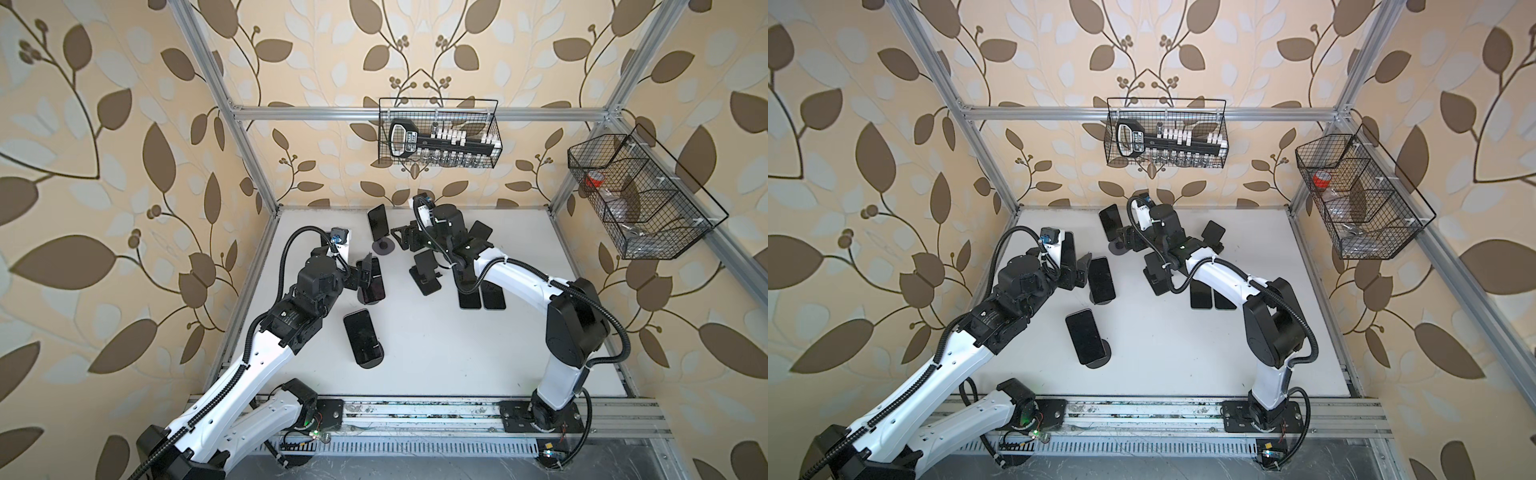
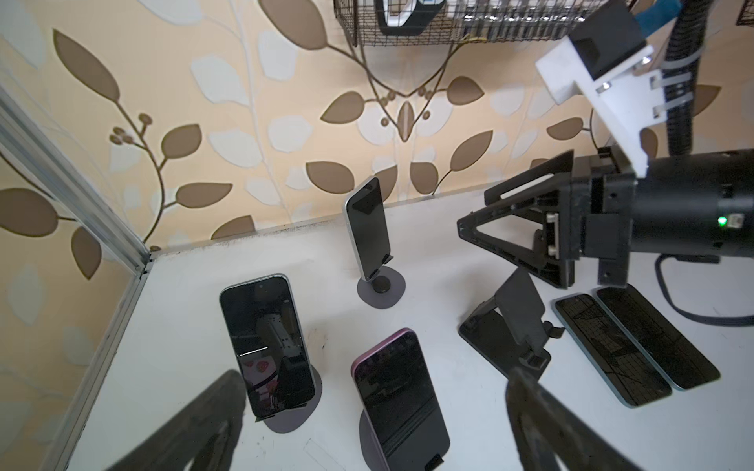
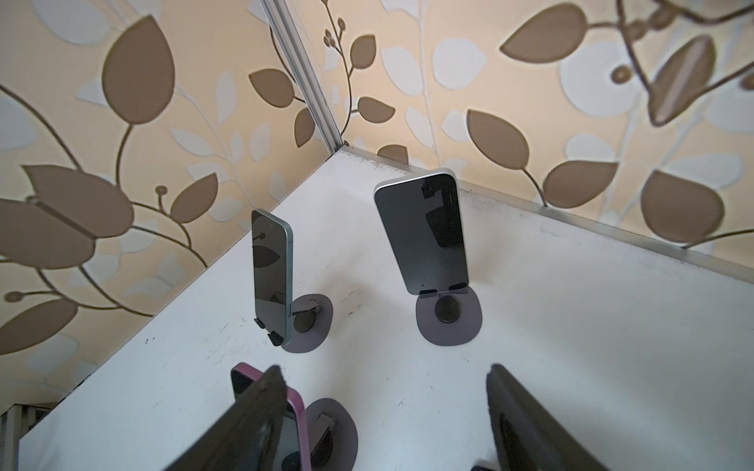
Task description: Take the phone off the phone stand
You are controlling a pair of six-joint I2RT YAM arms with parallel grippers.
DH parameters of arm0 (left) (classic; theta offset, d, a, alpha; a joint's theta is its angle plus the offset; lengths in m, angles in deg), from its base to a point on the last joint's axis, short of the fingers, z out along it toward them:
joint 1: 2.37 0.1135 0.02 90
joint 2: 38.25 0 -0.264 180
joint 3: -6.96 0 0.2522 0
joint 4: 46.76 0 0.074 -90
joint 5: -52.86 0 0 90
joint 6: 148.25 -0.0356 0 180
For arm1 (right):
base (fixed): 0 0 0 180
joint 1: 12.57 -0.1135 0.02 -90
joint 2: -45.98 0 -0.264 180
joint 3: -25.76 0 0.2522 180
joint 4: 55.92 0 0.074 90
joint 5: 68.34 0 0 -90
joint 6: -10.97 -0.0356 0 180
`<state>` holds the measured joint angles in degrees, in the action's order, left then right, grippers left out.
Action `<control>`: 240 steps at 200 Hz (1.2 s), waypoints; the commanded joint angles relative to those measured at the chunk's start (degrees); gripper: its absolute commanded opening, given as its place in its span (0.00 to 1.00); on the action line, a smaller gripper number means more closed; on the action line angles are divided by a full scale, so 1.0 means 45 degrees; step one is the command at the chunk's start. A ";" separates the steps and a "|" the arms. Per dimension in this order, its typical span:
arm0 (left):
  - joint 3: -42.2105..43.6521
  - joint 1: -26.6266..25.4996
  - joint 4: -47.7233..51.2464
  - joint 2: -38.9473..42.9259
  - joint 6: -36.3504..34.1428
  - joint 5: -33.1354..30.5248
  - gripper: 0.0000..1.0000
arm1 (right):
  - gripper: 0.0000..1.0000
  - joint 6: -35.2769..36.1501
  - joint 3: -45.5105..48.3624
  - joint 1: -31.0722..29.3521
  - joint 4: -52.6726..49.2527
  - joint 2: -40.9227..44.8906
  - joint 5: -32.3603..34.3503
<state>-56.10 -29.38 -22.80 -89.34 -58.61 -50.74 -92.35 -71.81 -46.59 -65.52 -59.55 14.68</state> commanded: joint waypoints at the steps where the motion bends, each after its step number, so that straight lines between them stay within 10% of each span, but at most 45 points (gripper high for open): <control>1: -0.0021 0.0747 -0.1193 -0.0241 0.0588 0.0966 0.99 | 0.79 -0.0157 -0.0541 -0.0114 0.0605 -0.0675 -0.0303; 55: -0.0440 0.2387 -0.1986 -0.1652 0.1207 0.2544 0.99 | 0.82 -0.0093 -0.1705 -0.0166 0.1152 -0.2093 -0.0561; 79: -0.0695 0.2816 -0.2355 -0.2384 0.1642 0.3519 0.99 | 0.99 -0.0016 -0.2486 -0.0148 0.1022 -0.2785 -0.0325; 240: -0.0736 0.2897 -0.2493 -0.3100 0.1243 0.3870 0.99 | 1.00 0.1558 -0.5440 0.0009 0.1456 -0.6183 -0.0075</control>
<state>-59.51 -16.57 -32.79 -105.17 -53.19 -32.12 -87.26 -94.52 -46.79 -61.24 -85.91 13.76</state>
